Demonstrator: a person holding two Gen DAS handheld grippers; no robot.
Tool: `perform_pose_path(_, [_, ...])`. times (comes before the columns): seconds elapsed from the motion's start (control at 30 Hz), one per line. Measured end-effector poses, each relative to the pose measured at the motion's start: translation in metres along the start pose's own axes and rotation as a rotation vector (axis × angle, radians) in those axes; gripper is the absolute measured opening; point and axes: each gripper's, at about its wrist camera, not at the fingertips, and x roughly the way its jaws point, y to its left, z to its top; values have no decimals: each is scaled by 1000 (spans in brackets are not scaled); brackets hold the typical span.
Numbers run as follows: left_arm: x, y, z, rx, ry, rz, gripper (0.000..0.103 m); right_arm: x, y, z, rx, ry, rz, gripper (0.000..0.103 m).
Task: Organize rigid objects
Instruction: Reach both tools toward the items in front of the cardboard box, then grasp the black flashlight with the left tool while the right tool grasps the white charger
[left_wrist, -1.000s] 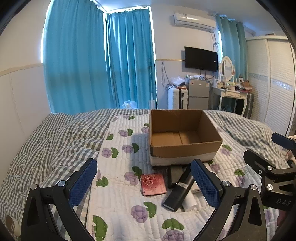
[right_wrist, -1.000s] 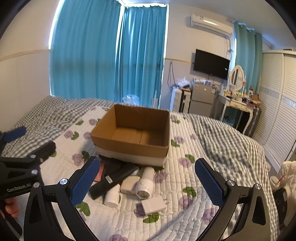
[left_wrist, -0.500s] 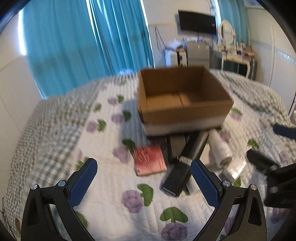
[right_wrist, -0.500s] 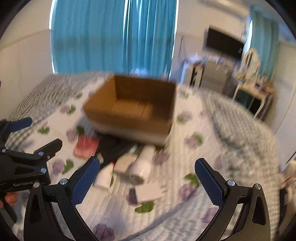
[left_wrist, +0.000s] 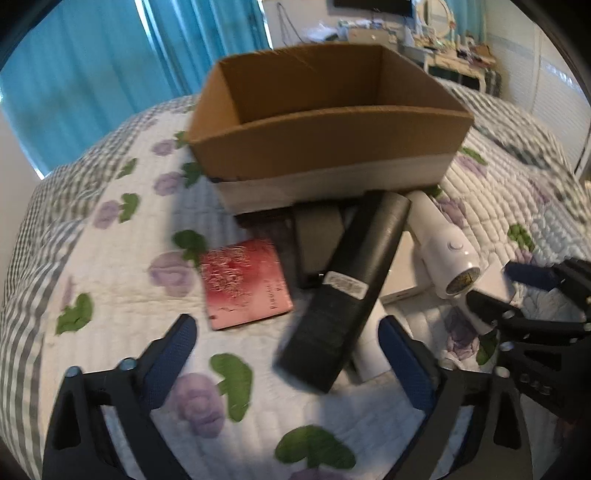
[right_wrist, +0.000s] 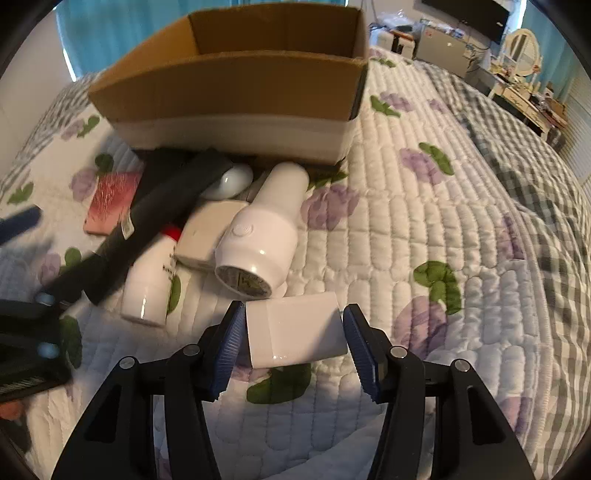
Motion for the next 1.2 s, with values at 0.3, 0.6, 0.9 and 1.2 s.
perform_pose_path(0.3, [30, -25, 16, 55, 28, -61, 76, -12, -7, 3, 54, -35, 5, 54])
perform_pose_path(0.6, [20, -32, 11, 95, 15, -141, 42, -13, -7, 2, 55, -48, -6, 53])
perform_pose_path(0.9, [-25, -26, 6, 112, -19, -171, 41, -34, 1, -2, 33, -96, -45, 53])
perform_pose_path(1.2, [-61, -4, 28, 79, -64, -217, 41, -75, 13, 13, -6, -173, -52, 53])
